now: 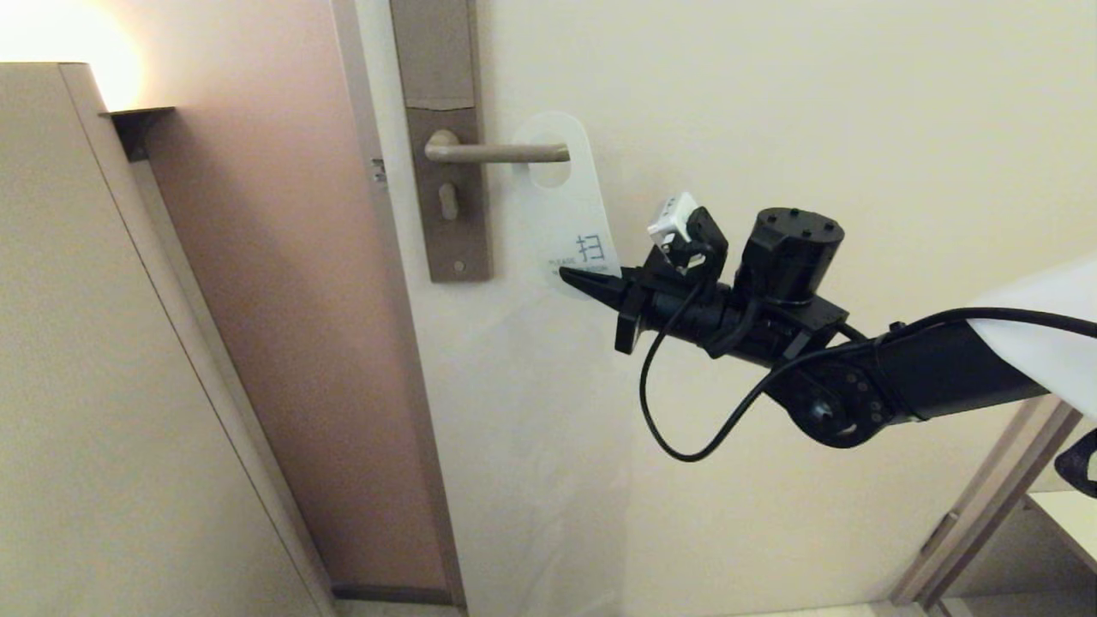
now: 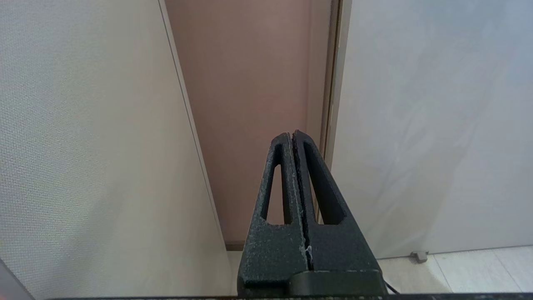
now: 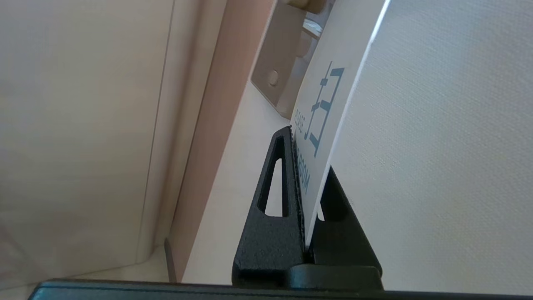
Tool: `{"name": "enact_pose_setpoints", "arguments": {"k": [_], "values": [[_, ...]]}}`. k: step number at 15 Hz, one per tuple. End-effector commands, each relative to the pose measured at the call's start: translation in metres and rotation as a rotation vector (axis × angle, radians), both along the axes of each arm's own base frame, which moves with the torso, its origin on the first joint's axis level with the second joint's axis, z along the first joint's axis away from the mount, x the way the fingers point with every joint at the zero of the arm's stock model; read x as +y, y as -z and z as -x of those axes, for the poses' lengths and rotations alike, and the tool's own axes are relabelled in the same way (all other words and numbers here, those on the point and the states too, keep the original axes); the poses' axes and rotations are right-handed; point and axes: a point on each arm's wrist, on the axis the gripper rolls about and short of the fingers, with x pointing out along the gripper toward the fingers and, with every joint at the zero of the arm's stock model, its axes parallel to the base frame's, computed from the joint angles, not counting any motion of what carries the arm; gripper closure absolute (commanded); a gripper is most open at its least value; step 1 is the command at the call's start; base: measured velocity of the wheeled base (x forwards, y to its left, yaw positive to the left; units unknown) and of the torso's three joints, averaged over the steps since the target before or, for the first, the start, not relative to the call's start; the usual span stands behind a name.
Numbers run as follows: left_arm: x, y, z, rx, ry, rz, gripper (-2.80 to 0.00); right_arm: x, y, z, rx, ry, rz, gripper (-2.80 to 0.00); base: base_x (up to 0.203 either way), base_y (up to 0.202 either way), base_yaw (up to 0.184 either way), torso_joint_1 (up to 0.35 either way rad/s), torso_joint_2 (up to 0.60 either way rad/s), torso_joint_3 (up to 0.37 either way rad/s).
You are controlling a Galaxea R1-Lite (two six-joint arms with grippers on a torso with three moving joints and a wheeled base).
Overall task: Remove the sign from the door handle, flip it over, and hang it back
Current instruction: Hang the sign back with the other side facing out
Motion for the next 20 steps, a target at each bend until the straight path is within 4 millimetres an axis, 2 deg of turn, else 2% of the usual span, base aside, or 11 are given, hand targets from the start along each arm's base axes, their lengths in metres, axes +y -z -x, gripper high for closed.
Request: {"name": "enact_pose_setpoints", "arguments": {"k": [1, 16, 17, 20], "values": [[0.000, 0.000, 0.000, 0.000, 0.000, 0.000, 0.00, 0.003, -0.001, 0.002, -0.008, -0.013, -0.002, 0.00, 0.000, 0.000, 0.000, 0.000, 0.00, 0.000], [0.000, 0.000, 0.000, 0.000, 0.000, 0.000, 0.00, 0.013, 0.001, 0.013, -0.121, -0.161, 0.061, 0.00, 0.000, 0.000, 0.000, 0.000, 0.00, 0.000], [0.000, 0.000, 0.000, 0.000, 0.000, 0.000, 0.00, 0.014, 0.001, 0.013, -0.120, -0.163, 0.062, -2.80, 0.000, 0.000, 0.000, 0.000, 0.00, 0.000], [0.000, 0.000, 0.000, 0.000, 0.000, 0.000, 0.00, 0.018, 0.002, 0.017, -0.121, -0.175, 0.063, -2.80, 0.000, 0.000, 0.000, 0.000, 0.00, 0.000]]}}
